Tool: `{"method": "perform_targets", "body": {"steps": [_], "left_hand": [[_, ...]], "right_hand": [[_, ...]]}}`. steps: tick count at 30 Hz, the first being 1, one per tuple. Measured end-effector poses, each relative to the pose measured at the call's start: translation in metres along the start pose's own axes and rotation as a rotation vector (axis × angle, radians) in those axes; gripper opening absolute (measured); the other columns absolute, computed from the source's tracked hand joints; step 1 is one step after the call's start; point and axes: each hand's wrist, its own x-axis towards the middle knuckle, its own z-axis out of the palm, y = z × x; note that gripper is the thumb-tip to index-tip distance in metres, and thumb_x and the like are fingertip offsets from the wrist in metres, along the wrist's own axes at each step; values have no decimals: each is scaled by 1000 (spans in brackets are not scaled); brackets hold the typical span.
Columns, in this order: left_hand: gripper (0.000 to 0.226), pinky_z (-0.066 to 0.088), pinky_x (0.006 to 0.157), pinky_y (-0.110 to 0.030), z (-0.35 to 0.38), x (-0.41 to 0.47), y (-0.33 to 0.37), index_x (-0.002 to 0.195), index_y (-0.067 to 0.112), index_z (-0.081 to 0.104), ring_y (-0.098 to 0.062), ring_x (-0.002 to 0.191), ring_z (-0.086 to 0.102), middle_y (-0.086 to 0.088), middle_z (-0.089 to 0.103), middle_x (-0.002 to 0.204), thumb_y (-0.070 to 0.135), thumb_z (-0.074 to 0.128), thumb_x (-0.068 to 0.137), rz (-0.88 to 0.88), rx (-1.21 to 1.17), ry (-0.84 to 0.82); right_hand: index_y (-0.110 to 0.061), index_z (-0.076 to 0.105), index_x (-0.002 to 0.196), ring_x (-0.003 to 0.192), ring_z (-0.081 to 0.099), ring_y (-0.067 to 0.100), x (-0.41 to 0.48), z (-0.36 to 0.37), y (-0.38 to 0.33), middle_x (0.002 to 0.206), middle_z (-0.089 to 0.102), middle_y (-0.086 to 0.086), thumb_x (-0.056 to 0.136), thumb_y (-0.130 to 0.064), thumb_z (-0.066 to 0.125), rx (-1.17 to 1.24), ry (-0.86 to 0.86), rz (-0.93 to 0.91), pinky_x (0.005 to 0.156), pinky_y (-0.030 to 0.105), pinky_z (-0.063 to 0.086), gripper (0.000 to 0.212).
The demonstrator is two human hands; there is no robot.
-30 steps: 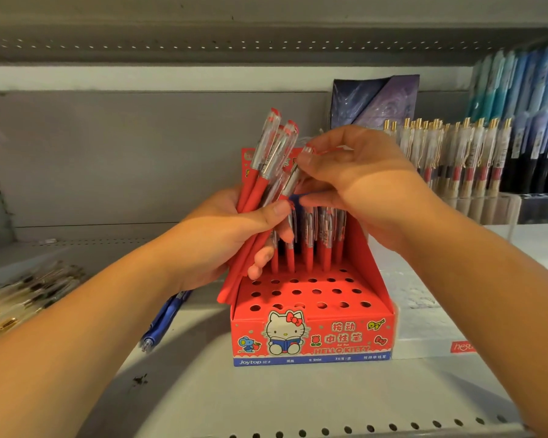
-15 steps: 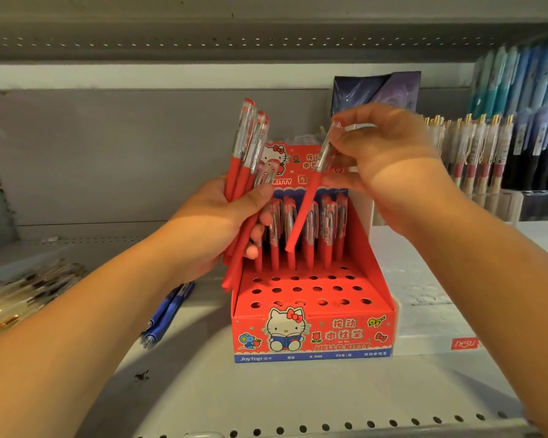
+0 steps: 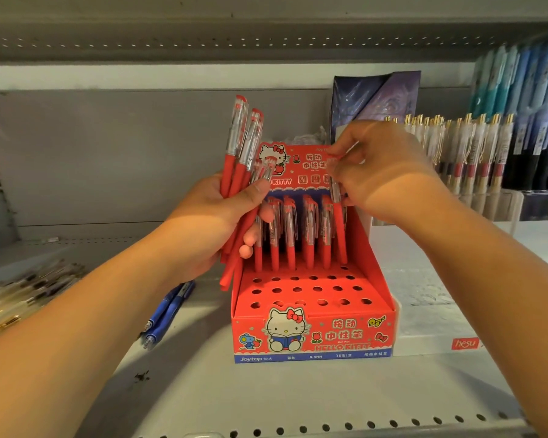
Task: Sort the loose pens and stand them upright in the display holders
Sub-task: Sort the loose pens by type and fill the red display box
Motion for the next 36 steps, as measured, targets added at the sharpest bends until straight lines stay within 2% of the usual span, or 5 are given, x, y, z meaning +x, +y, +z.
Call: {"method": "perform_targets", "body": {"steps": [9,15,28,31,36], "left_hand": [[16,39,38,-23,0,-1,1,93,12,52,-14,42,43,-3,63,68,26,55,99,-10,-8,-4],[18,40,38,-23,0,0,-1,92,11,51,-14,41,44,-4,62,67,27,56,98,-15,-15,-16],[19,42,38,-25,-2,-1,-2,86,12,60,-14,42,47,-8,66,72,29,63,91,-4,-41,-33],[20,40,37,-24,-3,-1,0,84,10,60,-14,41,48,-9,66,71,28,66,88,17,-51,-37],[16,38,35,-22,-1,-3,1,73,20,72,-18,39,45,-12,66,71,33,68,82,31,-24,-79]], "right_hand": [[-25,63,78,79,70,30,4,-2,1,89,69,4,86,-12,67,16,-75,69,75,45,61,16],[-24,69,86,74,59,18,0,-7,0,96,68,-1,86,-12,60,-329,-195,37,57,24,47,15],[-20,68,114,88,62,26,-3,-7,0,107,67,4,89,-21,63,-618,-308,61,82,36,55,26],[-28,69,102,80,59,18,-5,-5,-4,98,67,-3,88,-26,59,-410,-165,-29,70,25,47,17],[-22,67,109,56,62,6,-28,17,-22,83,70,-4,91,-18,67,604,-266,41,41,20,42,19]]}}
